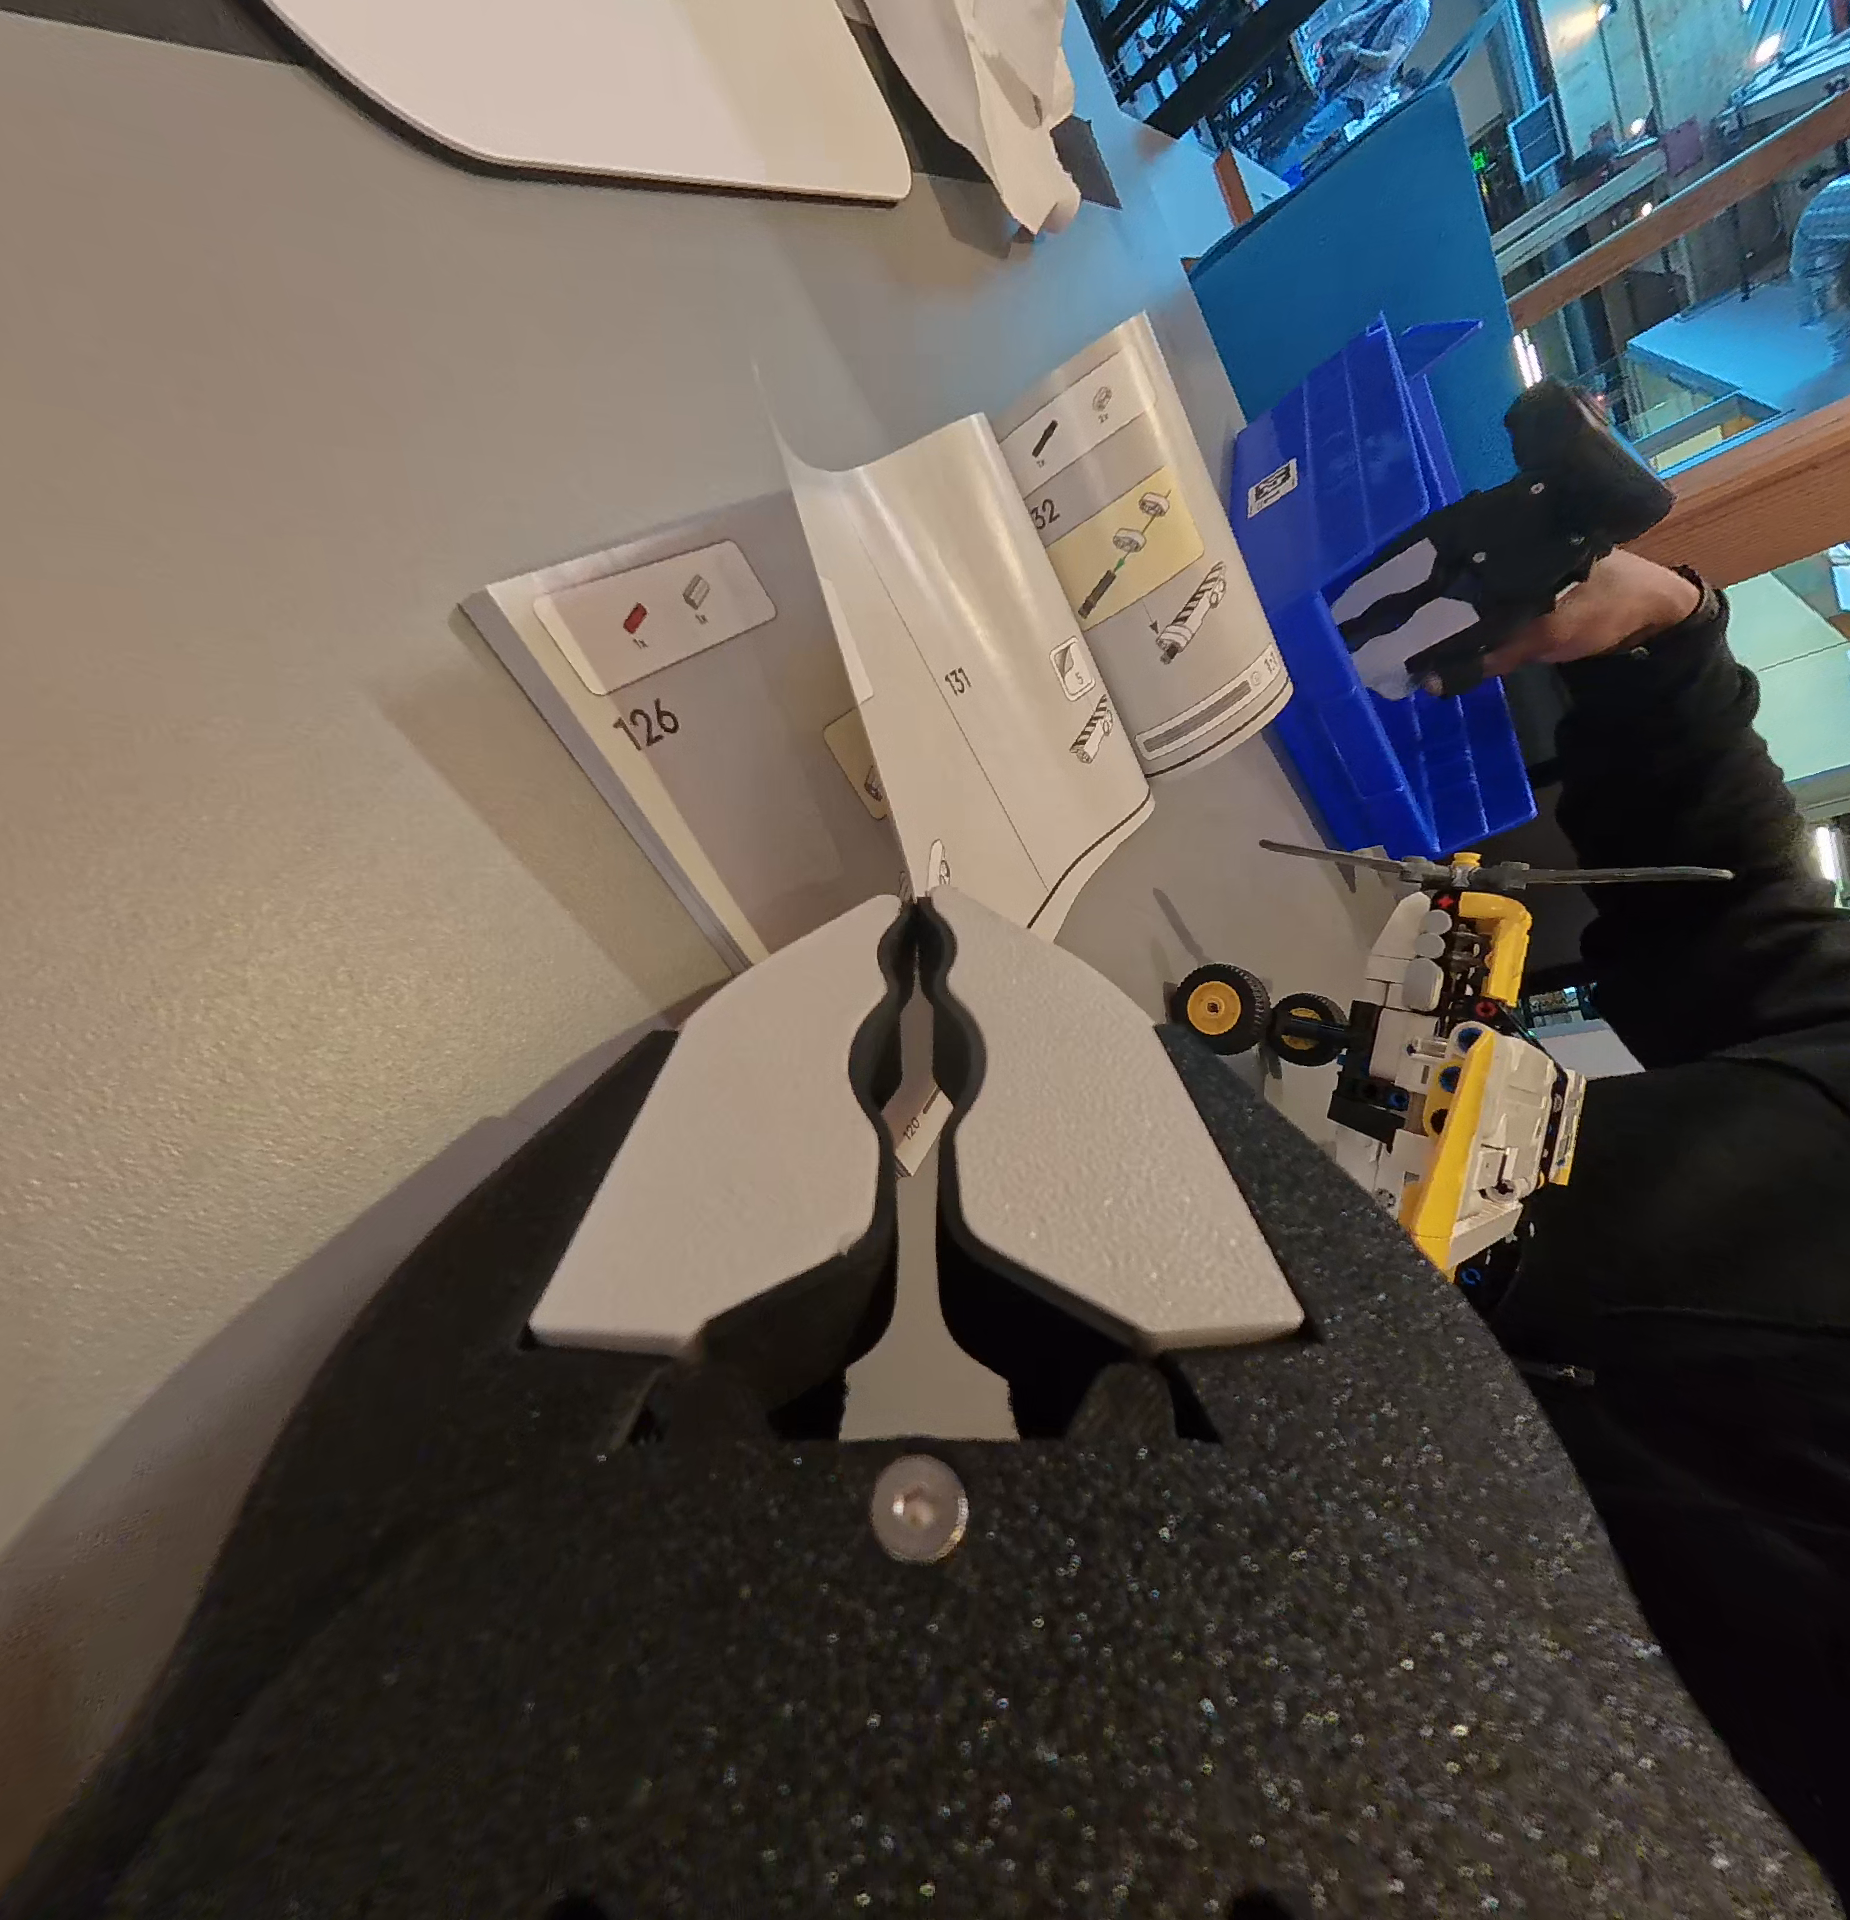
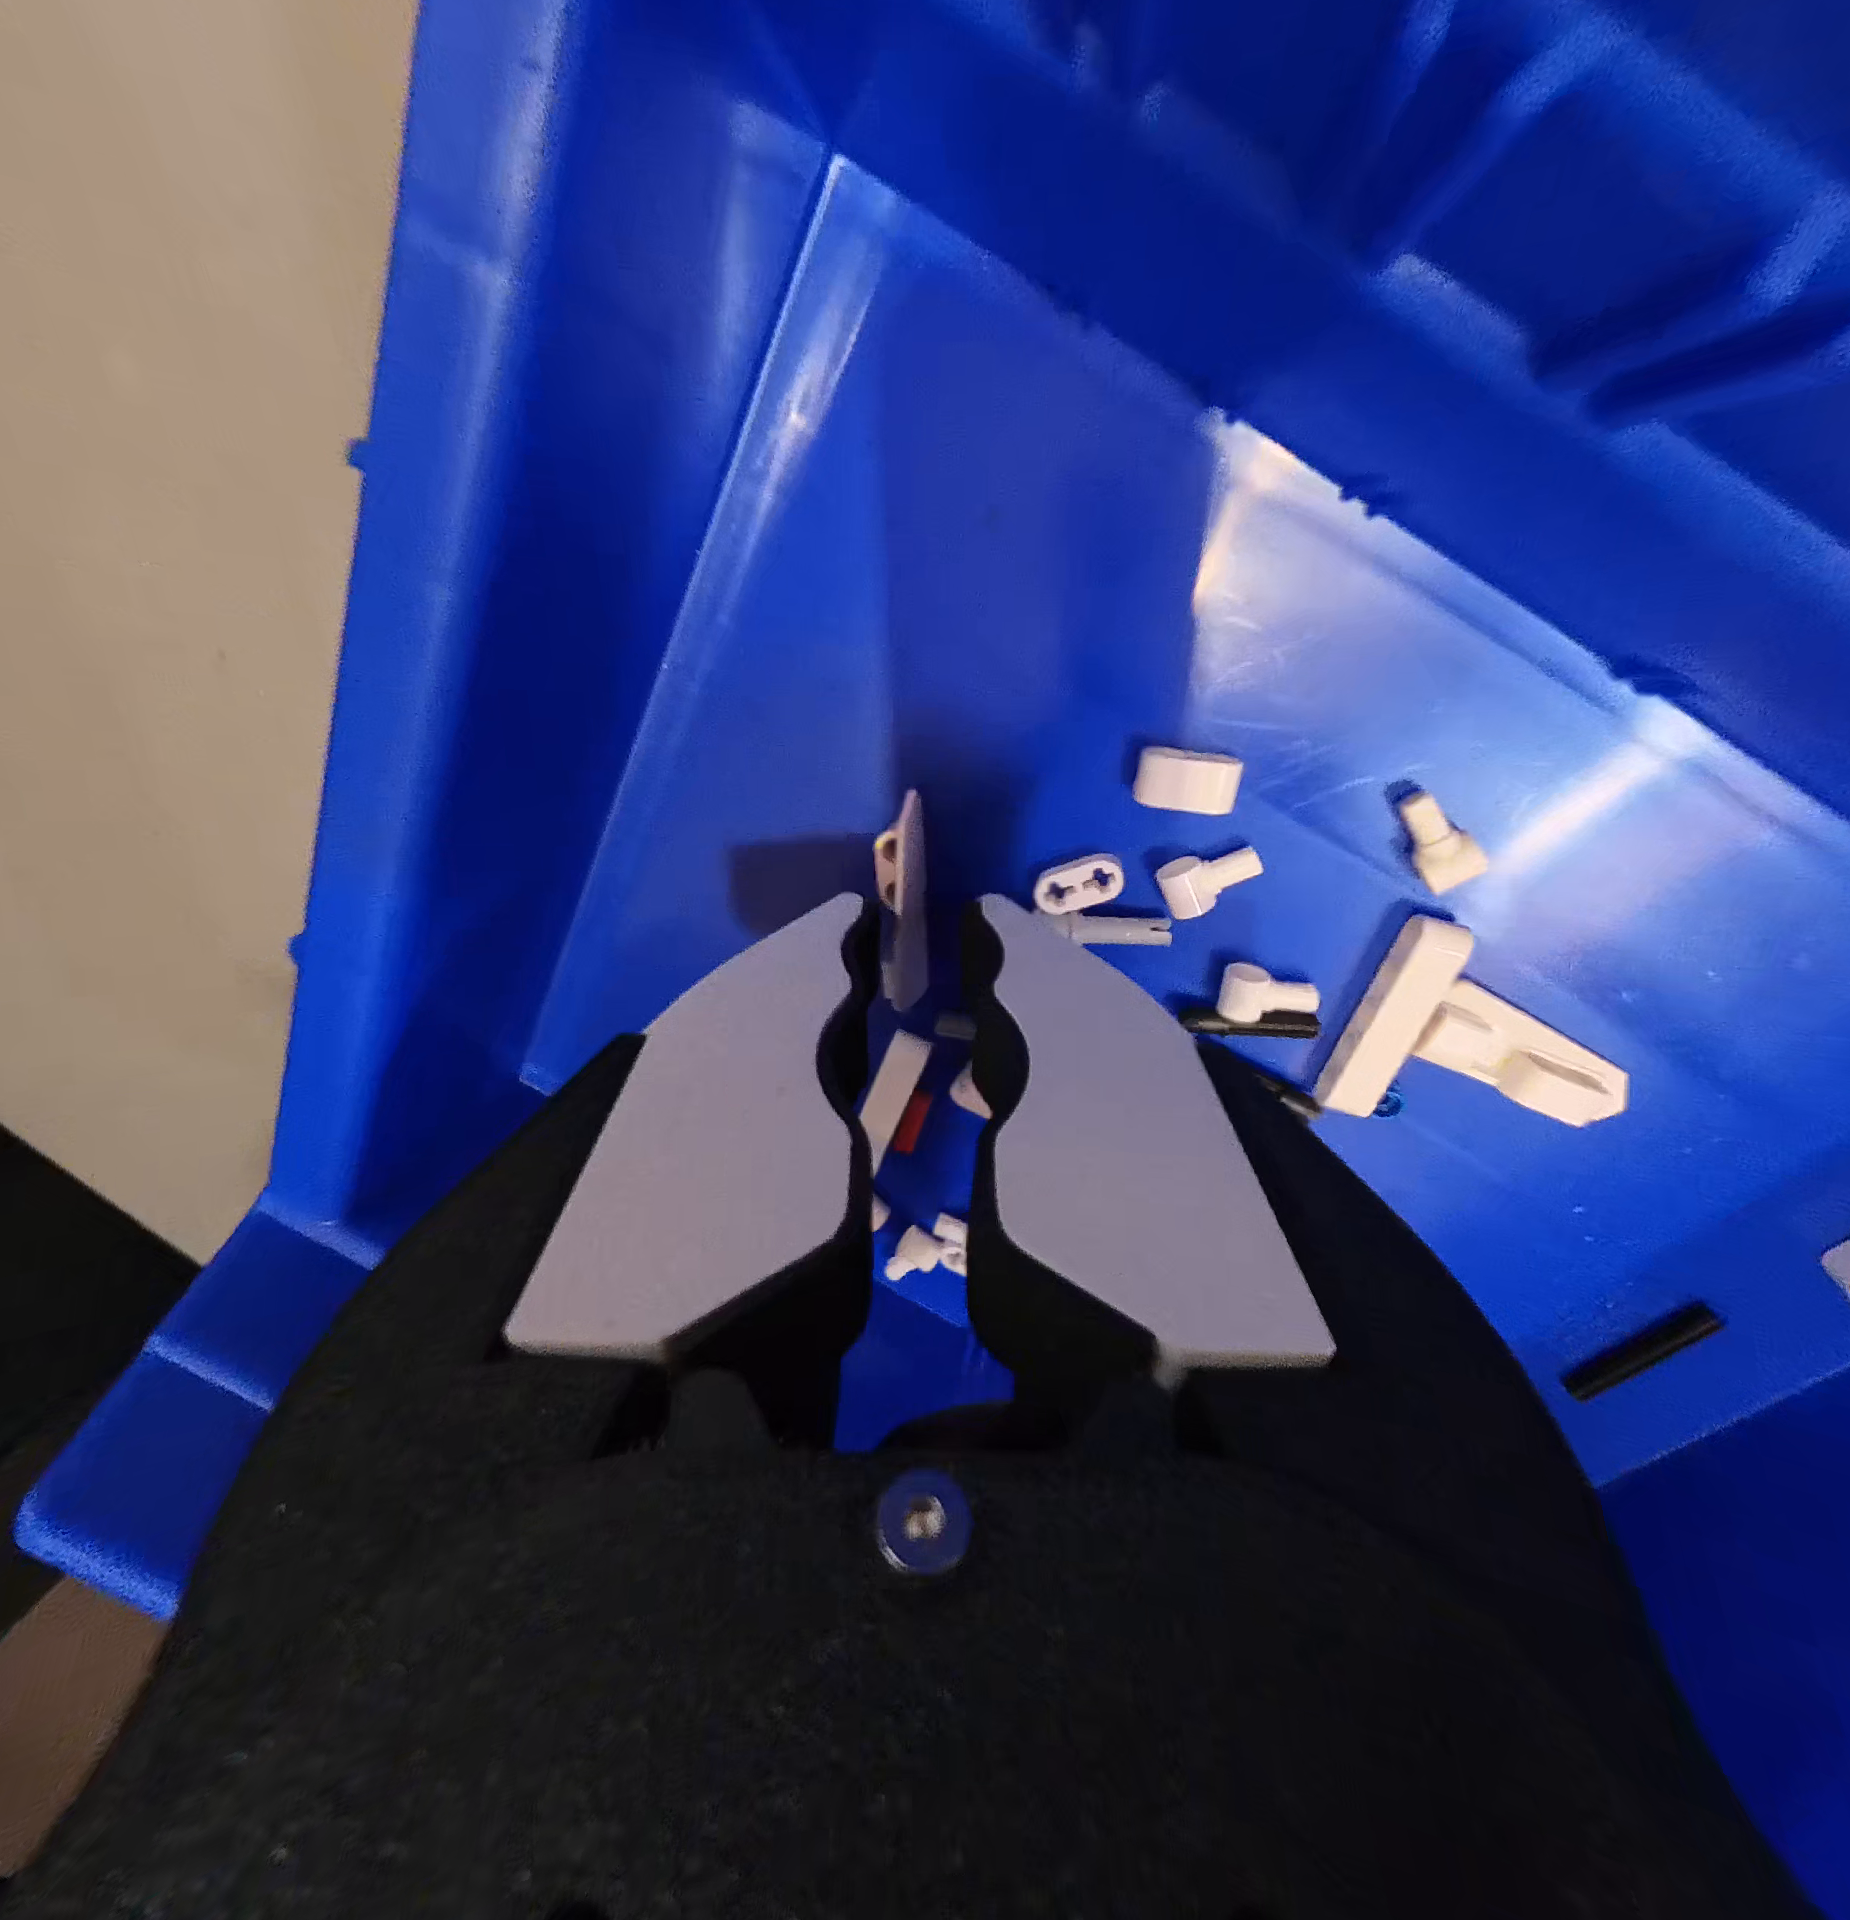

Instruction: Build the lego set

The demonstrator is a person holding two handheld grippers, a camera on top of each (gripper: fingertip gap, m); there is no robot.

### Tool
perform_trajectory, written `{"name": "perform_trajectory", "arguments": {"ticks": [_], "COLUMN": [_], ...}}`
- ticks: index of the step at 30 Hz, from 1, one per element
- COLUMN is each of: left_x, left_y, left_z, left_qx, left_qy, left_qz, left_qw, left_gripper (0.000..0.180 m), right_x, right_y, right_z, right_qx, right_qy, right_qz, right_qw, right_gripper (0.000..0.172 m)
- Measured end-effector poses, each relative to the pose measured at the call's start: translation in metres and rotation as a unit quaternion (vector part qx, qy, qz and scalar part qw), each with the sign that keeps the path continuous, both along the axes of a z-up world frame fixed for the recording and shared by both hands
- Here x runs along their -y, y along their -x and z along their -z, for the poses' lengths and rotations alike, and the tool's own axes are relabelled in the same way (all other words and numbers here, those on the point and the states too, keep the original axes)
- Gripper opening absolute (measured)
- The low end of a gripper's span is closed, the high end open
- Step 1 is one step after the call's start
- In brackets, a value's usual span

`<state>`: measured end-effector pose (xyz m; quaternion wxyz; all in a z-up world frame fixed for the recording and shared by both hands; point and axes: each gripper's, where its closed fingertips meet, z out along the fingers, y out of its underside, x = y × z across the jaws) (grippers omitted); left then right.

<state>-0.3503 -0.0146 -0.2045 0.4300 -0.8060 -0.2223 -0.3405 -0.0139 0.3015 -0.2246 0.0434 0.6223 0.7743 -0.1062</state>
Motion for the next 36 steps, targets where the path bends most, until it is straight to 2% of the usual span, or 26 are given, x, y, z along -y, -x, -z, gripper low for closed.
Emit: {"name": "perform_trajectory", "arguments": {"ticks": [19,24,30,36], "left_x": [0.0,0.001,0.001,0.001], "left_y": [0.002,0.001,0.001,0.0], "left_z": [0.0,0.0,0.0,0.001], "left_qx": [-0.004,-0.01,-0.027,-0.047], "left_qy": [-0.001,0.0,0.0,0.0], "left_qz": [-0.007,-0.008,-0.011,-0.017], "left_qw": [1.0,1.0,1.0,0.999], "left_gripper": [0.0,0.0,0.0,0.0], "right_x": [-0.014,-0.011,-0.028,-0.037], "right_y": [-0.004,-0.007,-0.007,-0.014], "right_z": [-0.01,-0.016,-0.03,-0.026], "right_qx": [-0.075,-0.093,-0.111,-0.113], "right_qy": [0.011,0.01,-0.01,-0.006], "right_qz": [0.012,-0.013,-0.042,-0.07], "right_qw": [0.997,0.995,0.993,0.991], "right_gripper": [0.014,0.015,0.016,0.018]}}
